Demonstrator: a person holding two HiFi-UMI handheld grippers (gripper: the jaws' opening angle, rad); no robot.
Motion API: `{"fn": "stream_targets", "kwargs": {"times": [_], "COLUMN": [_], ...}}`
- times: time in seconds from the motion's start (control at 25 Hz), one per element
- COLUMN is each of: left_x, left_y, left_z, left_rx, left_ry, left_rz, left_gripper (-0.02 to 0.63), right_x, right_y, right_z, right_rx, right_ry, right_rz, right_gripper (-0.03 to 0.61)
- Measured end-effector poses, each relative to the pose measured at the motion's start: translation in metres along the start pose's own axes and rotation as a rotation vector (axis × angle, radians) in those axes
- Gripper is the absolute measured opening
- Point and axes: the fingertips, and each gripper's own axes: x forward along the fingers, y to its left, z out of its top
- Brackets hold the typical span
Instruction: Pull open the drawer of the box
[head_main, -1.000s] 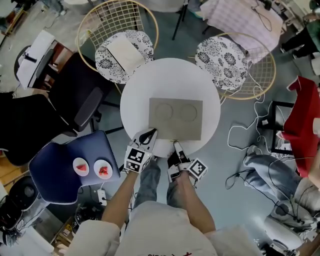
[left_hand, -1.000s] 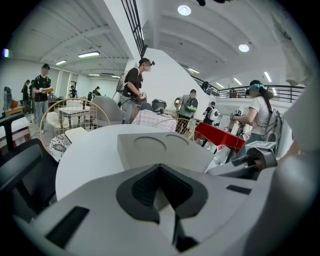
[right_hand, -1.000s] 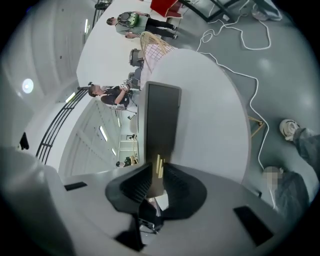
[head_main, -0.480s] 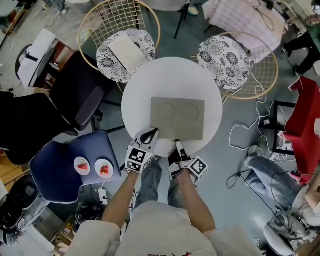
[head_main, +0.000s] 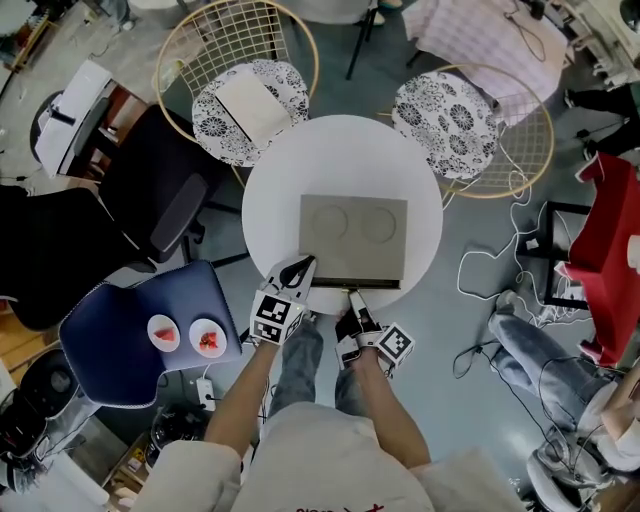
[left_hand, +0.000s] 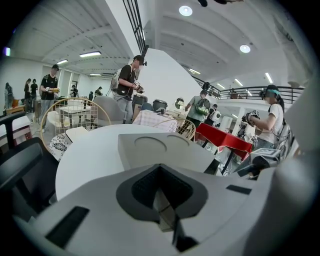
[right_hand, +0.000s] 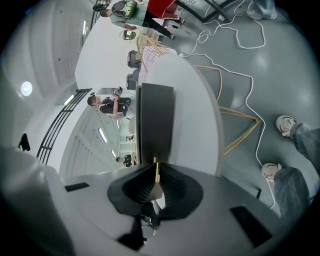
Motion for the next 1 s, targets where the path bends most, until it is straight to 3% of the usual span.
{"fn": "stream_targets", "kwargs": {"times": [0.52, 1.0], "left_x": [0.004, 0.004], "left_y": [0.004, 0.004], "left_z": [0.000, 0.002], "left_rx": [-0.021, -0.017], "left_ry": [0.001, 0.012], "left_rz": [0.015, 0.006], "left_gripper": [0.011, 0.011], "right_x": [-0.058, -0.073], "right_y": [-0.027, -0.037], "right_z": [-0.037, -0.042], "right_rx": [0.051, 0.049], "right_ry": [0.012, 0.012], "right_rz": [-0.061, -0.092], "right_gripper": [0.038, 0.040]}}
